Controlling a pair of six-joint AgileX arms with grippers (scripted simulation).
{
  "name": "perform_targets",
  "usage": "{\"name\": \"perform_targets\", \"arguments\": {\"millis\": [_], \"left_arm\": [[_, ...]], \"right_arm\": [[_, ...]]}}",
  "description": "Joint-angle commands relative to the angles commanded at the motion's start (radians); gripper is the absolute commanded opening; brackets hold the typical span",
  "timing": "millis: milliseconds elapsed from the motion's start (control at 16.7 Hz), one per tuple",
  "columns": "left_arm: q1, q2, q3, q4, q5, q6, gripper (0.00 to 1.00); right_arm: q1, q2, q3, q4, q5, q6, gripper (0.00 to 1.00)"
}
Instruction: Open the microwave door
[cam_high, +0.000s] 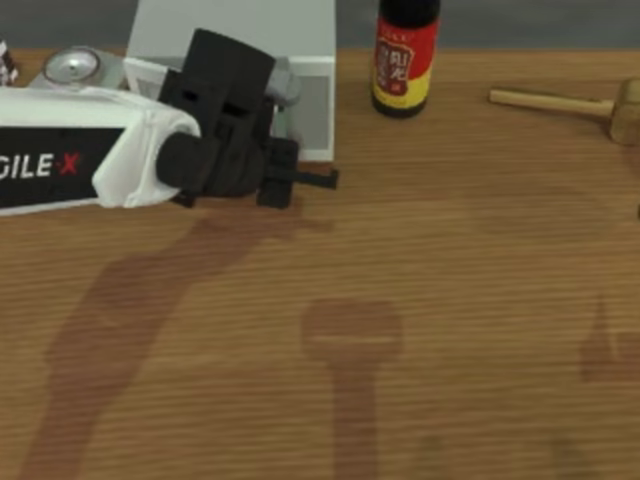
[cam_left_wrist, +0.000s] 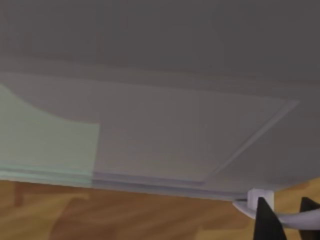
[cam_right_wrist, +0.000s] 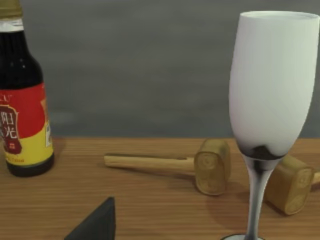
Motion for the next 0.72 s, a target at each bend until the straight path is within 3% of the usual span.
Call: {"name": "perform_targets", "arguments": {"millis": [720], "left_arm": [[0.016,-0.028,-0.038,0.015,0.042,0.05,0.0]], "right_arm": [[0.0,0.0,0.0,0.0,0.0,0.0,1.0]]}}
